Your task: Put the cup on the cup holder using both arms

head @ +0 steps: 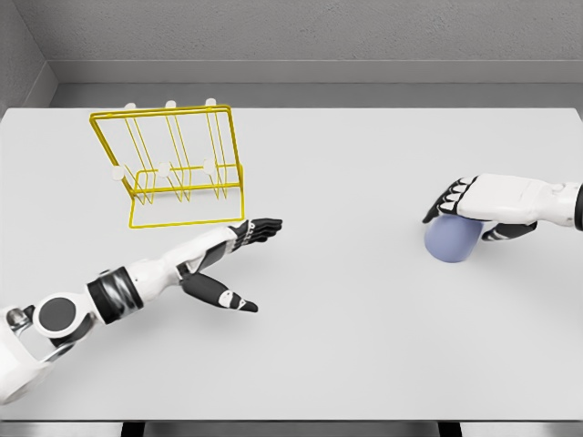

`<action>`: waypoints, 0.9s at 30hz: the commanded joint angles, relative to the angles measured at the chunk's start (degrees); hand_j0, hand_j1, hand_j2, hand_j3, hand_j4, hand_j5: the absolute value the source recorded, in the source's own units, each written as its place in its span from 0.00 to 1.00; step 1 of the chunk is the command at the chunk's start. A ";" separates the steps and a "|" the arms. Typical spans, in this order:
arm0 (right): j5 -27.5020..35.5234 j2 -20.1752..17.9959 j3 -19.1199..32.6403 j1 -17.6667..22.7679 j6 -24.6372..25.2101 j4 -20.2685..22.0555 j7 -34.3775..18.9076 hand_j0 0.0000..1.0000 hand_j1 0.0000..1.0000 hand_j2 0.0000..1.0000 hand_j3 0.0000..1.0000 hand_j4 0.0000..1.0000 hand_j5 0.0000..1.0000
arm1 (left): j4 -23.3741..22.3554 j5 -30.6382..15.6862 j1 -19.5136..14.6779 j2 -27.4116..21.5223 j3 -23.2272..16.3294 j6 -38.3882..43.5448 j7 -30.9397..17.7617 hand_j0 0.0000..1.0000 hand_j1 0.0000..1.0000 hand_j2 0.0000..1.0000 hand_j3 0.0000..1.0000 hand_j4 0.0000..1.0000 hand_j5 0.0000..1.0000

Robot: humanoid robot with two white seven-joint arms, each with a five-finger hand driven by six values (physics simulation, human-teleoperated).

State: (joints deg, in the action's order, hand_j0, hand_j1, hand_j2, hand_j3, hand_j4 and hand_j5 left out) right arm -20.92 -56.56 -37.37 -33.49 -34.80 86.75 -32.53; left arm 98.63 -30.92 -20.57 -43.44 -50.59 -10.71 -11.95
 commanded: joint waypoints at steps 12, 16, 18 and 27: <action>-0.44 -0.84 0.63 -0.09 -0.20 1.84 -1.83 0.69 0.69 0.69 0.69 0.69 0.69 | -3.18 -3.01 -0.26 3.01 -1.27 3.50 0.00 1.00 1.00 1.00 1.00 1.00 1.00; -0.35 -1.01 0.72 -0.44 -0.20 2.10 -2.01 0.69 0.69 0.69 0.69 0.69 0.69 | -5.29 -3.01 -0.79 5.91 -1.27 4.91 0.00 1.00 1.00 1.00 1.00 1.00 1.00; -0.26 -1.27 0.72 -0.88 -0.20 2.10 -2.10 0.69 0.69 0.69 0.69 0.69 0.69 | -5.82 -3.01 -0.88 6.44 -1.27 4.91 0.00 1.00 1.00 1.00 1.00 1.00 1.00; 0.09 -3.56 1.60 -1.32 -0.20 7.37 -2.10 0.69 0.69 0.69 0.69 0.69 0.69 | -6.87 -4.33 -1.41 6.70 -1.27 4.99 0.00 1.00 1.00 1.00 1.00 1.00 1.00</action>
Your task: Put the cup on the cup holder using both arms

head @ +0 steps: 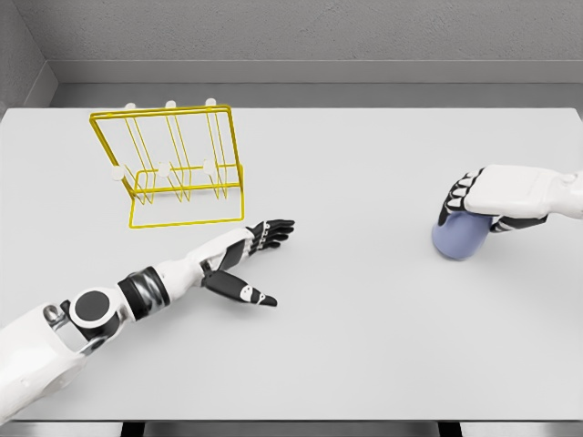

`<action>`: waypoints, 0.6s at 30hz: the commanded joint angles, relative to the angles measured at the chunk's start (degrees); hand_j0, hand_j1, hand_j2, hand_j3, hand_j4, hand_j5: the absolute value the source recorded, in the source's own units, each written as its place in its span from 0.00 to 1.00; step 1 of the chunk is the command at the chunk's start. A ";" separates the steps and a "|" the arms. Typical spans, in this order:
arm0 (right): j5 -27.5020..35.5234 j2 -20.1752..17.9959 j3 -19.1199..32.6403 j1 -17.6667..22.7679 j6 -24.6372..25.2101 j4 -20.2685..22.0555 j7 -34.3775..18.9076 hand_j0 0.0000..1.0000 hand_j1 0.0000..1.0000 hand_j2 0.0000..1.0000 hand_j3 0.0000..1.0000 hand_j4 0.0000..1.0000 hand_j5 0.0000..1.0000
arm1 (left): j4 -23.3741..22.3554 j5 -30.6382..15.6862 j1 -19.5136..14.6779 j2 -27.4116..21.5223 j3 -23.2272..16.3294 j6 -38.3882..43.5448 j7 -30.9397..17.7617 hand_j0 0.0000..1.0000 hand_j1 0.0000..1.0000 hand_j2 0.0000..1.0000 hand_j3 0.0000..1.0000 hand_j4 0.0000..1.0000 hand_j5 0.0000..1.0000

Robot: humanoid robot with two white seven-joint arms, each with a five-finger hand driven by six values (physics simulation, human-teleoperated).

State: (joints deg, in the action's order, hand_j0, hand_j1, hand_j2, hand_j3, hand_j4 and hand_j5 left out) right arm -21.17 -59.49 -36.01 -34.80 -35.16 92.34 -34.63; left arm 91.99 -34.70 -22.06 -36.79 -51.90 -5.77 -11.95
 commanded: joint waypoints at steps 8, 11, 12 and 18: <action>0.17 -1.86 0.24 0.00 0.16 8.30 -0.09 0.68 0.68 0.68 0.68 0.68 0.68 | -0.14 -0.55 -0.09 0.05 0.04 -0.12 0.00 1.00 1.00 1.00 1.00 1.00 1.00; 0.34 -1.51 0.15 -0.26 0.16 8.91 -0.09 0.68 0.68 0.68 0.68 0.68 0.68 | -0.14 -0.55 -0.18 0.05 0.04 -0.12 0.00 1.00 1.00 1.00 1.00 1.00 1.00; 0.34 -1.25 0.15 -0.53 0.16 8.91 -0.09 0.68 0.68 0.68 0.68 0.68 0.68 | -0.14 -0.55 -0.18 0.05 0.04 -0.12 0.00 1.00 1.00 1.00 1.00 1.00 1.00; 0.43 2.00 -0.03 -2.55 0.16 9.00 0.00 0.68 0.68 0.68 0.68 0.68 0.68 | -0.23 -0.55 -0.61 0.05 0.04 -0.12 0.00 1.00 1.00 1.00 1.00 1.00 1.00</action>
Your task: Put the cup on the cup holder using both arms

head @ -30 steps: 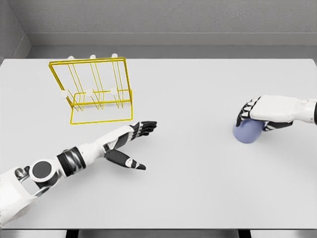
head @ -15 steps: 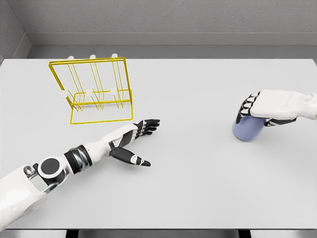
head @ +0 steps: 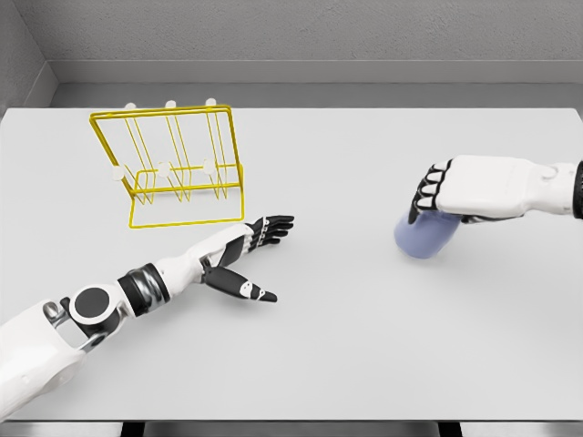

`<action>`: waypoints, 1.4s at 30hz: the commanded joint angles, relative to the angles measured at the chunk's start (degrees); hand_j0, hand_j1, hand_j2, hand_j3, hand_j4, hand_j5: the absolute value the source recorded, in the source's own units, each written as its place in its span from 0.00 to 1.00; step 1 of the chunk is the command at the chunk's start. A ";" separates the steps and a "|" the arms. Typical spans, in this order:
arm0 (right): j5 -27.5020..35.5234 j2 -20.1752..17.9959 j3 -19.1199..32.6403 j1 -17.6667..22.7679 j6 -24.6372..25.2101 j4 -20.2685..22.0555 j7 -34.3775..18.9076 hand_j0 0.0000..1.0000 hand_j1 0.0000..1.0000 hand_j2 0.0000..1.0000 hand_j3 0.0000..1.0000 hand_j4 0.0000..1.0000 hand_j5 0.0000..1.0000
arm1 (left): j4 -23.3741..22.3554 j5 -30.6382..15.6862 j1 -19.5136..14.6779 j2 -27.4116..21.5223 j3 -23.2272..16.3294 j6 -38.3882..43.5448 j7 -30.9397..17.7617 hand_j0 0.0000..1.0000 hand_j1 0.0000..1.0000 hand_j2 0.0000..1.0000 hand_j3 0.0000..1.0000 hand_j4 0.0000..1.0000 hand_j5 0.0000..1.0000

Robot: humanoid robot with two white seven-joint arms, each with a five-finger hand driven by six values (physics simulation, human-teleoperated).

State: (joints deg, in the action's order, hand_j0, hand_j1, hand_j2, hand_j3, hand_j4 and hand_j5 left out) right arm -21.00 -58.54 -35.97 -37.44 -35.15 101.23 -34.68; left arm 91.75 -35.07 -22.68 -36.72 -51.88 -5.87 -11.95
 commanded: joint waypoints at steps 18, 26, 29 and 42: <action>0.43 1.85 3.54 -0.97 0.15 0.02 0.58 1.00 1.00 1.00 1.00 1.00 1.00 | -0.34 -0.09 -0.35 0.42 0.02 -0.01 0.00 1.00 1.00 1.00 1.00 1.00 1.00; 9.57 -0.70 12.15 4.92 0.15 -5.51 0.58 1.00 1.00 1.00 1.00 1.00 1.00 | -1.13 0.00 -1.76 2.18 0.02 0.07 0.00 1.00 1.00 1.00 1.00 1.00 1.00; 12.03 -0.79 17.42 10.80 0.15 -5.69 0.58 1.00 1.00 1.00 1.00 1.00 1.00 | -2.01 0.09 -2.64 3.93 -0.15 0.07 0.00 1.00 1.00 1.00 1.00 1.00 1.00; 23.28 5.72 26.21 20.21 0.15 -12.98 0.31 1.00 1.00 1.00 1.00 1.00 1.00 | -9.22 0.44 -8.09 12.02 -1.38 0.86 0.09 1.00 1.00 1.00 1.00 1.00 1.00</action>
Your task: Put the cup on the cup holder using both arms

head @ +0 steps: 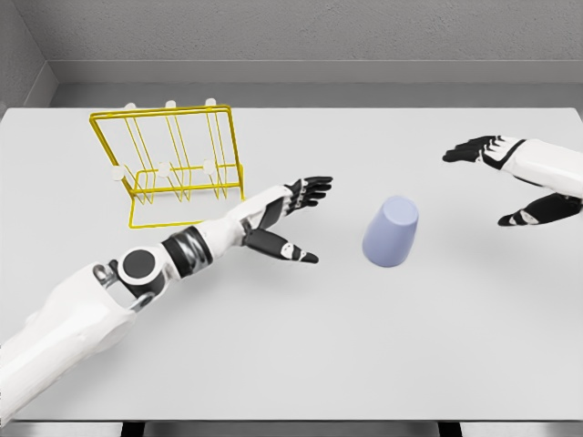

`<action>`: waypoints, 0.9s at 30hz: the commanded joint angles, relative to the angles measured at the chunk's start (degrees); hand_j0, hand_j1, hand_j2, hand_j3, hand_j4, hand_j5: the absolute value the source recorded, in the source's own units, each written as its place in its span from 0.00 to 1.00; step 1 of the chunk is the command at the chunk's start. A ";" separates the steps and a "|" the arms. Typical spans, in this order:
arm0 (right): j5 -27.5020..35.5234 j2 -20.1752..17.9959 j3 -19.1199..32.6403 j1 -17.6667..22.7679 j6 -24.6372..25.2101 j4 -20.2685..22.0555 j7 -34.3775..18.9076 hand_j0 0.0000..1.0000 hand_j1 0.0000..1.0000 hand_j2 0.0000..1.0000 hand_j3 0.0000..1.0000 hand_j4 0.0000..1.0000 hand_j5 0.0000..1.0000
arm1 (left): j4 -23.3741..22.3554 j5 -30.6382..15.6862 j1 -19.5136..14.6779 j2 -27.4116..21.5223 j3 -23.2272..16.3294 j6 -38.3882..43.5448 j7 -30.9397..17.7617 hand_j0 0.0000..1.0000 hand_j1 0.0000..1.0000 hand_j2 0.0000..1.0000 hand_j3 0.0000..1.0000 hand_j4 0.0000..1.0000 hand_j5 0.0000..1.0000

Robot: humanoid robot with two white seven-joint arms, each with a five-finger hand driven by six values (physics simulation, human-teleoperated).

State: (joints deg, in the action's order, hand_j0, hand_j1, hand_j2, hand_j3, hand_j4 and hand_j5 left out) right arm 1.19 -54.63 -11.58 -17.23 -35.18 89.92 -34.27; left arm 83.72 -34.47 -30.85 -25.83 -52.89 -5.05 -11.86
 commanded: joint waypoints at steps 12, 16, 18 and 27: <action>1.09 4.62 2.53 0.62 0.18 -5.19 -0.27 1.00 1.00 1.00 1.00 1.00 1.00 | -5.67 0.11 -3.16 7.82 -1.25 2.59 0.00 1.00 1.00 1.00 1.00 1.00 1.00; 1.09 4.62 2.53 0.79 0.18 -5.81 -0.27 1.00 1.00 1.00 1.00 1.00 1.00 | -7.69 0.11 -4.57 9.66 -2.40 2.59 0.09 1.00 1.00 1.00 1.00 1.00 1.00; 1.00 4.62 2.53 0.88 0.18 -5.89 -0.27 1.00 1.00 1.00 1.00 1.00 1.00 | -8.31 0.11 -4.83 10.37 -2.40 2.59 0.09 1.00 1.00 1.00 1.00 1.00 1.00; 1.00 4.71 2.53 0.88 0.18 -7.04 -0.27 1.00 1.00 1.00 1.00 1.00 1.00 | -8.58 0.63 -5.10 12.74 -2.92 3.82 0.09 1.00 1.00 1.00 1.00 1.00 1.00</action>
State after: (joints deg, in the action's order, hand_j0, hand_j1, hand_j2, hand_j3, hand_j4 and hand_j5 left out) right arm 1.77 -49.86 -9.06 -16.35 -35.17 82.92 -34.57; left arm 75.17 -33.81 -35.95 -13.64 -55.68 -1.39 -11.77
